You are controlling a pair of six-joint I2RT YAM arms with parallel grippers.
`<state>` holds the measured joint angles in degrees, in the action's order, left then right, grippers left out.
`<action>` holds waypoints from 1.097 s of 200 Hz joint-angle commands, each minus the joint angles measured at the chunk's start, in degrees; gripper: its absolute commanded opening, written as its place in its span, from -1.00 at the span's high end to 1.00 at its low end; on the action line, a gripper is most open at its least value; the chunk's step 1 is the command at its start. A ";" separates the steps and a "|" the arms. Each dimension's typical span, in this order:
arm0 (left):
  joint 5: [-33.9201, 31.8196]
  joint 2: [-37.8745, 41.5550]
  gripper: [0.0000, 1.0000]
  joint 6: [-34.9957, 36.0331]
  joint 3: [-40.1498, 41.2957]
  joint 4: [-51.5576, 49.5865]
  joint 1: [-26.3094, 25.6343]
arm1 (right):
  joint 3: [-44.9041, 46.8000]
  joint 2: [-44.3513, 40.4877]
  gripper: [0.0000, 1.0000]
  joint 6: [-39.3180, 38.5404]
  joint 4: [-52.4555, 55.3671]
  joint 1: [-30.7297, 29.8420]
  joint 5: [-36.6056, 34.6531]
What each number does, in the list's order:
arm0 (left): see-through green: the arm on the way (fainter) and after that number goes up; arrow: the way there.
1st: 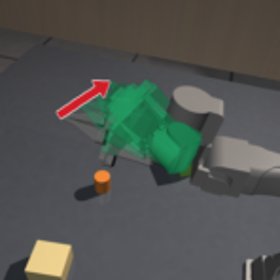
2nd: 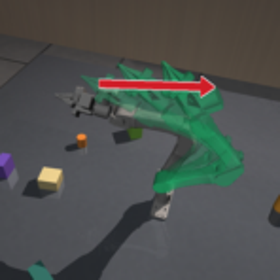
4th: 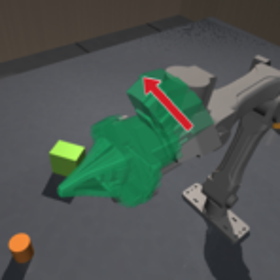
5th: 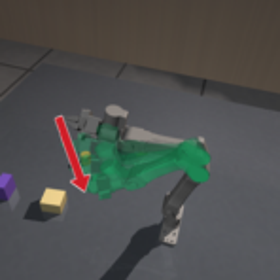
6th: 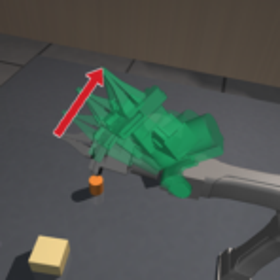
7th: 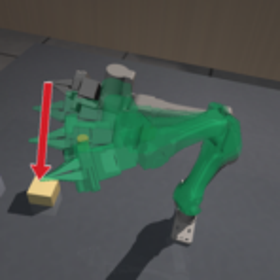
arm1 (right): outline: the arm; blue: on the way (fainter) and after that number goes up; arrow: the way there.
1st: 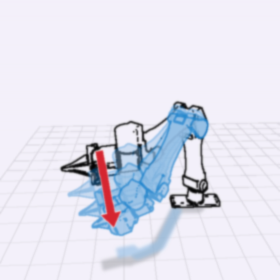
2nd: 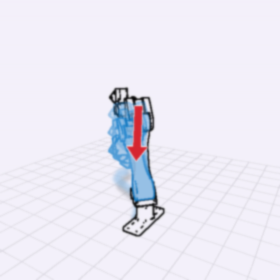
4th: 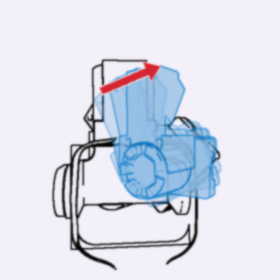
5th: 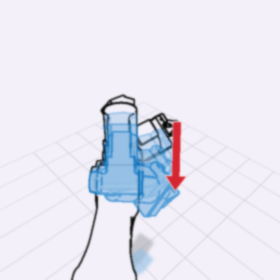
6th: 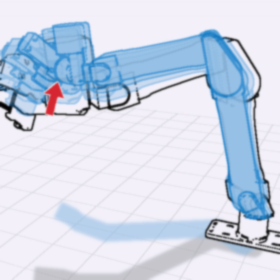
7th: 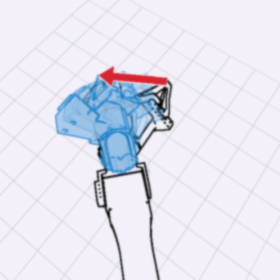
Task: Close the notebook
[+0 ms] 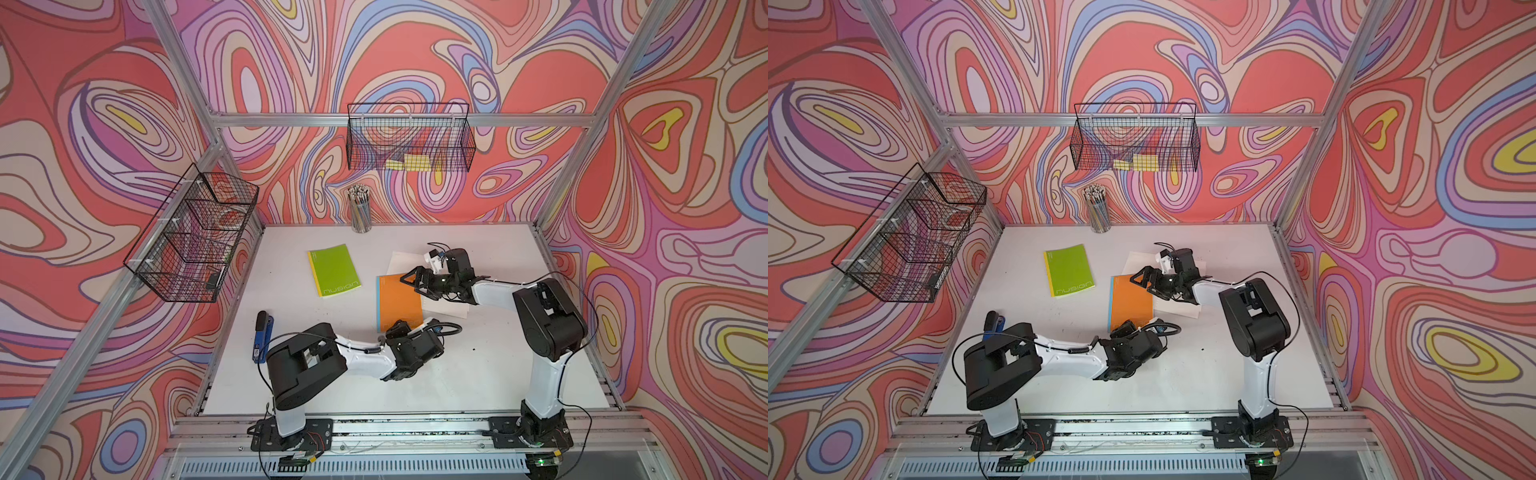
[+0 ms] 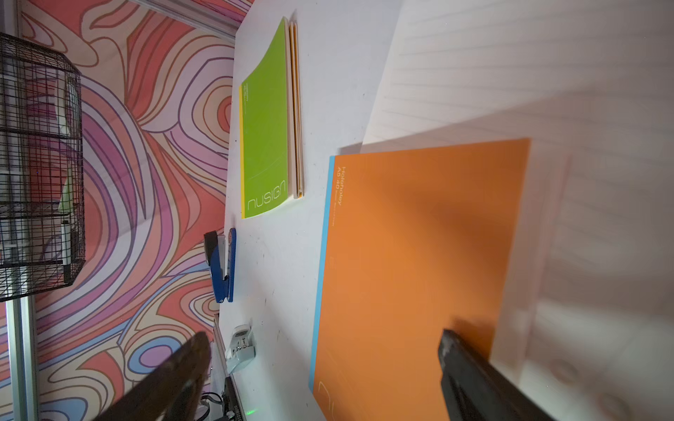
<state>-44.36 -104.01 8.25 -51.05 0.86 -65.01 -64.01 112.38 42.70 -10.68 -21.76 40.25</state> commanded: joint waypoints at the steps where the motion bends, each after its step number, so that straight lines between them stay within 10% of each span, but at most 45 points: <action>1: 0.81 2.45 -0.06 -2.87 -1.94 -5.20 -1.12 | 0.99 1.28 -0.97 -0.81 -0.79 -0.28 -0.61; 59: 12.99 14.39 -0.12 -6.22 1.52 -6.82 -0.55 | 1.65 1.07 -0.97 -1.10 -0.68 -0.23 -0.61; 219: 60.19 20.17 -0.09 -30.06 5.66 -1.66 35.28 | 4.84 -3.45 -0.97 -4.38 4.79 -0.24 -2.36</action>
<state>5.41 -80.82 -15.07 -45.08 -2.68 -33.23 -60.16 110.76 39.90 -7.97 -21.76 39.24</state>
